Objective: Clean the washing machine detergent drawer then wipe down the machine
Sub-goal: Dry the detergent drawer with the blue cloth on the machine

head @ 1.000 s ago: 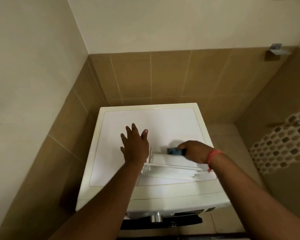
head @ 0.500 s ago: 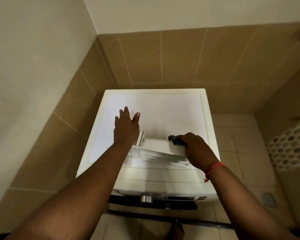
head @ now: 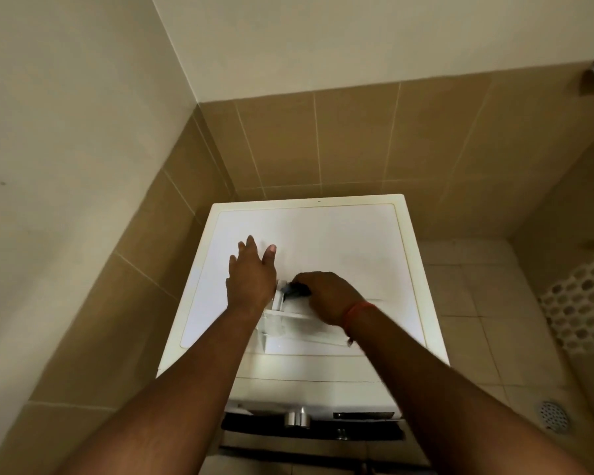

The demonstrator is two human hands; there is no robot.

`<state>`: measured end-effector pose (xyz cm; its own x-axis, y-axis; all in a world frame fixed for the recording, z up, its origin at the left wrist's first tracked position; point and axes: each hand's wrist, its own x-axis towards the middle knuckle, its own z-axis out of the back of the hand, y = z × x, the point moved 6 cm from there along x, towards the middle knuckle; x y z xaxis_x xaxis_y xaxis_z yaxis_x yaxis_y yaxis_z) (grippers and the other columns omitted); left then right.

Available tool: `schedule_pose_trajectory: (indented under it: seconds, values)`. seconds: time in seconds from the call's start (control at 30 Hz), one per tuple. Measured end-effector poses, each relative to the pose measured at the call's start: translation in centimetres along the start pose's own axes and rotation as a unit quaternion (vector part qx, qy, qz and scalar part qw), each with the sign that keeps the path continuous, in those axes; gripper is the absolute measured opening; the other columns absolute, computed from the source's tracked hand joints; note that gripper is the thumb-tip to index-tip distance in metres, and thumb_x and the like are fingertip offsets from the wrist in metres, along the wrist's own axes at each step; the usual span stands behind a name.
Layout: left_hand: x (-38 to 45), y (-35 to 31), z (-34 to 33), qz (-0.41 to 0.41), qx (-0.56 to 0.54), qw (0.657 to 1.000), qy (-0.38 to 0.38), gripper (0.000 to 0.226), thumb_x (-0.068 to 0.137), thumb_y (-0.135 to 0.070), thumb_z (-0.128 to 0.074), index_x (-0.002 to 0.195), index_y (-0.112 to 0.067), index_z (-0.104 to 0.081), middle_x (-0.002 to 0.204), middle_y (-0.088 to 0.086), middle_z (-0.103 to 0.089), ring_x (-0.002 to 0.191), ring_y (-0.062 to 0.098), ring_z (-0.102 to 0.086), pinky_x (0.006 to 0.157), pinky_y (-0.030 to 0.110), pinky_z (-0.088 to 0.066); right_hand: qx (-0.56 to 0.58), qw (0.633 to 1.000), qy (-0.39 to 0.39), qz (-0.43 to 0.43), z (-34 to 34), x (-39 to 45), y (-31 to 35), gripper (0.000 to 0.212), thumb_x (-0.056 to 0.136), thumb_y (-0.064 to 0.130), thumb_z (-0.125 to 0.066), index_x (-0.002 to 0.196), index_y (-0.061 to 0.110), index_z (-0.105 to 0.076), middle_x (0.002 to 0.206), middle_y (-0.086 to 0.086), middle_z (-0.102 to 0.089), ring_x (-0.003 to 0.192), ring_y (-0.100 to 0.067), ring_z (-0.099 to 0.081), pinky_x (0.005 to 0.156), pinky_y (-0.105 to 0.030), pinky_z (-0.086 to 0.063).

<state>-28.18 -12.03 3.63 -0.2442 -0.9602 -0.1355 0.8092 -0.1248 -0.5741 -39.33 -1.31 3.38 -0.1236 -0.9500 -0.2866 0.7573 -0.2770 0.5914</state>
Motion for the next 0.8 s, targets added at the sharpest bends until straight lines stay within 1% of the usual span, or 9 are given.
schedule_pose_trajectory:
  seconds: [0.13, 0.27, 0.33, 0.4, 0.5, 0.57, 0.63, 0.7, 0.8]
  values:
    - [-0.2, -0.1, 0.2, -0.009, 0.033, 0.999, 0.010, 0.068, 0.099, -0.056, -0.027, 0.156, -0.020, -0.014, 0.163, 0.005, -0.014, 0.150, 0.033, -0.009, 0.118, 0.056, -0.018, -0.041, 0.990, 0.124, -0.059, 3.5, -2.4, -5.5, 0.044, 0.096, 0.001, -0.039, 0.135, 0.012, -0.056, 0.139, -0.008, -0.055, 0.125, -0.023, -0.050, 0.100, -0.026, -0.033]
    - [-0.2, -0.1, 0.1, -0.013, 0.018, 1.000, 0.018, 0.069, 0.099, -0.056, -0.026, 0.156, -0.019, -0.015, 0.163, 0.006, -0.014, 0.150, 0.035, -0.009, 0.117, 0.058, -0.021, 0.038, 0.970, 0.153, -0.186, 6.4, -6.1, -11.4, 0.038, 0.095, 0.003, -0.041, 0.112, 0.025, -0.066, 0.109, -0.006, -0.067, 0.088, -0.015, -0.058, 0.078, -0.024, -0.043]
    - [0.0, 0.1, 0.0, -0.010, -0.015, 0.999, 0.028, 0.069, 0.099, -0.056, -0.026, 0.156, -0.017, -0.016, 0.163, 0.008, -0.014, 0.149, 0.035, -0.011, 0.118, 0.056, -0.021, 0.145, 0.957, 0.072, -0.241, 6.5, -7.6, -13.1, 0.035, 0.092, -0.002, -0.042, 0.101, 0.016, -0.070, 0.099, -0.016, -0.069, 0.081, -0.020, -0.059, 0.073, -0.028, -0.045]
    - [0.2, 0.4, -0.3, 0.004, -0.056, 0.998, 0.041, 0.069, 0.099, -0.056, -0.027, 0.155, -0.017, -0.017, 0.163, 0.010, -0.015, 0.149, 0.035, -0.015, 0.118, 0.052, -0.022, 0.196, 0.942, -0.039, -0.268, 5.8, -8.5, -13.3, 0.031, 0.093, -0.002, -0.044, 0.090, 0.015, -0.070, 0.085, -0.005, -0.069, 0.078, -0.018, -0.060, 0.071, -0.026, -0.046]
    - [0.2, 0.7, -0.9, 0.037, -0.104, 0.989, 0.095, 0.070, 0.100, -0.058, -0.025, 0.154, -0.015, -0.020, 0.162, 0.014, -0.017, 0.146, 0.035, -0.025, 0.117, 0.047, -0.025, 0.261, 0.909, -0.148, -0.290, 3.1, -9.4, -11.4, 0.020, 0.099, 0.023, -0.054, 0.089, 0.016, -0.070, 0.079, -0.003, -0.067, 0.075, -0.020, -0.061, 0.070, -0.029, -0.047]
    - [0.2, 0.6, -0.9, 0.054, -0.128, 0.981, 0.134, 0.069, 0.100, -0.058, -0.023, 0.153, -0.013, -0.024, 0.159, 0.014, -0.025, 0.142, 0.034, -0.032, 0.113, 0.044, -0.030, 0.376, 0.848, -0.198, -0.316, 1.9, -9.7, -9.8, 0.028, 0.100, 0.032, -0.053, 0.091, 0.010, -0.067, 0.075, -0.008, -0.061, 0.057, -0.019, -0.058, 0.057, -0.027, -0.042]
    - [0.3, 0.2, -0.2, 0.033, -0.166, 0.974, 0.152, 0.066, 0.101, -0.057, -0.023, 0.151, -0.014, -0.032, 0.155, 0.011, -0.036, 0.139, 0.031, -0.039, 0.112, 0.042, -0.034, 0.471, 0.781, -0.247, -0.328, 1.1, -9.5, -8.8, 0.023, 0.101, 0.024, -0.052, 0.091, 0.007, -0.065, 0.070, -0.014, -0.055, 0.042, -0.016, -0.052, 0.049, -0.021, -0.038]
    - [0.3, -0.2, 0.9, -0.006, -0.251, 0.957, 0.146, 0.061, 0.101, -0.054, -0.029, 0.149, -0.016, -0.037, 0.152, 0.006, -0.040, 0.138, 0.026, -0.041, 0.113, 0.039, -0.035, 0.513, 0.741, -0.304, -0.308, 0.9, -9.1, -8.2, 0.018, 0.099, 0.019, -0.052, 0.098, 0.008, -0.068, 0.080, -0.019, -0.062, 0.056, -0.020, -0.059, 0.052, -0.028, -0.045]
    - [-0.3, -0.3, 2.3, -0.062, -0.384, 0.909, 0.151, 0.051, 0.103, -0.041, -0.037, 0.148, -0.017, -0.040, 0.151, -0.003, -0.042, 0.139, 0.016, -0.039, 0.108, 0.021, -0.034, 0.571, 0.668, -0.388, -0.278, 0.1, -9.2, -8.4, 0.030, 0.098, 0.009, -0.041, 0.111, 0.023, -0.065, 0.091, -0.007, -0.067, 0.077, -0.029, -0.061, 0.058, -0.039, -0.050]
